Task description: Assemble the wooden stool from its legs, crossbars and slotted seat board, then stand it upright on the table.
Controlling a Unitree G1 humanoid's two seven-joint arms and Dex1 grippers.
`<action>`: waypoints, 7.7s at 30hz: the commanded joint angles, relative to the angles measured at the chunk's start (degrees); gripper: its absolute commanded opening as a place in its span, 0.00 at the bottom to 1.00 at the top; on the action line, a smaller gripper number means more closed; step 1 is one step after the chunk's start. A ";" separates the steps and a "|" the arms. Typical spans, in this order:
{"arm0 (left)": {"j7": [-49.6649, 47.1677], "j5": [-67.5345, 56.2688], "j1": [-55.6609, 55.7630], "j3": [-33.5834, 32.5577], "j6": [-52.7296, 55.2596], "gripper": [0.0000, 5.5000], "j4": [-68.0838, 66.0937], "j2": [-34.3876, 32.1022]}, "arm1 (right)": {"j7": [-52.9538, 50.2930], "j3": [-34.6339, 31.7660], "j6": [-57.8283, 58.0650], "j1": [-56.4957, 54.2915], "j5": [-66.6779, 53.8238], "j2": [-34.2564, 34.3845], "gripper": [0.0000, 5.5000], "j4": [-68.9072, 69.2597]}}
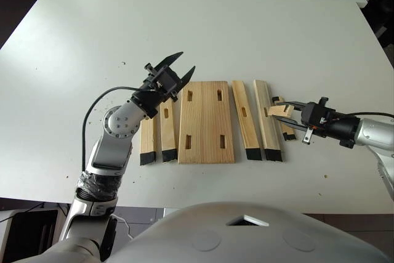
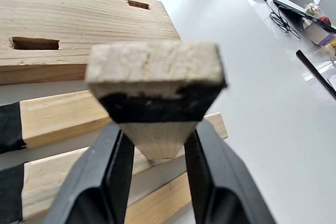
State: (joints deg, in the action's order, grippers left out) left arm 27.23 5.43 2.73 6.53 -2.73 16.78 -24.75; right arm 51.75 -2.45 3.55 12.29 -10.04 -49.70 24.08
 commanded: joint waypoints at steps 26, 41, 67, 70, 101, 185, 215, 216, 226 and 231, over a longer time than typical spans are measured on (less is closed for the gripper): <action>1.59 0.01 0.66 2.00 -0.40 0.40 1.15 -0.66 | 6.96 1.70 1.70 0.52 -4.77 -2.22 0.24 -3.40; 2.78 -0.22 1.48 3.35 -0.42 0.40 1.25 -0.28 | 13.96 8.50 8.95 -11.12 -6.61 -2.04 0.24 -14.57; 7.74 -2.27 5.49 4.97 -0.72 0.40 -0.91 -0.78 | 14.17 16.33 10.40 -15.93 -5.85 7.65 0.24 -35.94; 7.96 -2.36 5.71 4.97 -0.62 0.40 -1.06 -0.76 | 11.85 16.75 10.32 -15.92 -5.41 8.73 0.24 -36.33; 1.18 -0.06 2.26 3.87 0.28 0.40 0.69 0.98 | 2.62 -15.85 29.03 -6.97 -31.43 0.97 0.55 6.01; 1.64 -0.45 3.45 3.94 -0.43 0.40 -0.79 0.63 | -5.29 10.63 16.23 8.63 -11.34 7.67 0.50 2.02; -2.52 1.71 -4.53 1.55 2.58 0.40 5.93 0.80 | -30.74 -4.33 36.65 18.50 -15.26 18.43 0.63 25.85; -2.70 1.76 -4.66 1.46 2.76 0.40 6.09 0.82 | -31.97 -3.00 37.73 18.81 -15.08 19.24 0.63 26.67; -2.28 1.64 -2.69 2.35 2.88 0.40 5.25 1.03 | -36.42 5.03 36.68 17.53 -8.01 21.58 0.63 22.48; -2.16 1.37 -2.27 2.08 2.89 0.40 4.93 0.79 | -36.22 5.20 34.44 18.58 -5.48 21.74 0.63 20.29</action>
State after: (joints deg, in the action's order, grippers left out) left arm 24.72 6.57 -0.18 8.64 -0.39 22.07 -23.76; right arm 15.45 2.50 39.27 30.25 -16.71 -28.11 45.57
